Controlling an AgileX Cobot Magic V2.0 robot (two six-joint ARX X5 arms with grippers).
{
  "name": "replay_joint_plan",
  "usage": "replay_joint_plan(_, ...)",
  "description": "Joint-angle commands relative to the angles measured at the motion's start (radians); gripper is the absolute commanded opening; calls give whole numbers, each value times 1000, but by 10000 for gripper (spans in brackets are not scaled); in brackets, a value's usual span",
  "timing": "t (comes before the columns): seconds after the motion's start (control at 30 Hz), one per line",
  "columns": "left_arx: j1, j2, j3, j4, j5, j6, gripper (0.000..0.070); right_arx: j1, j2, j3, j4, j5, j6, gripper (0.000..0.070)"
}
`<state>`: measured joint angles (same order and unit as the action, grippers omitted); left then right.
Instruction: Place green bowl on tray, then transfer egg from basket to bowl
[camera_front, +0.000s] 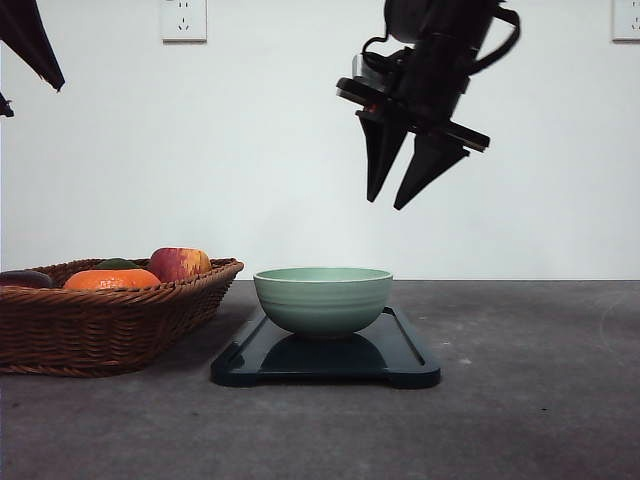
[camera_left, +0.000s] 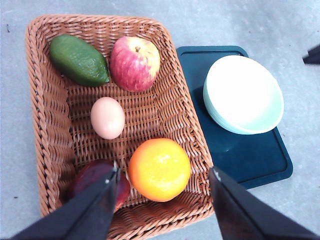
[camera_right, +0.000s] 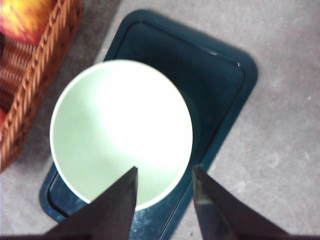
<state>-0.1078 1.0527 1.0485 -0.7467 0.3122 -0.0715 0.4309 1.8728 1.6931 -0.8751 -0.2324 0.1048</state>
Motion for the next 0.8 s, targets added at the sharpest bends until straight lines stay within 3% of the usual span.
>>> replay_joint_plan(0.0, -2, 7, 28, 6, 3, 0, 351, 6, -58, -76, 64, -1, -6, 209)
replay_joint_plan(0.3, -2, 7, 28, 7, 3, 2, 351, -17, -385, -572, 305, 0, -6, 209)
replay_joint_plan(0.57, -15, 7, 28, 12, 3, 1, 351, -48, -668, -891, 368, 1, -6, 209)
replay_joint_plan(0.77, -35, 7, 28, 13, 3, -1, 351, -56, -878, -1021, 368, 27, 8, 209)
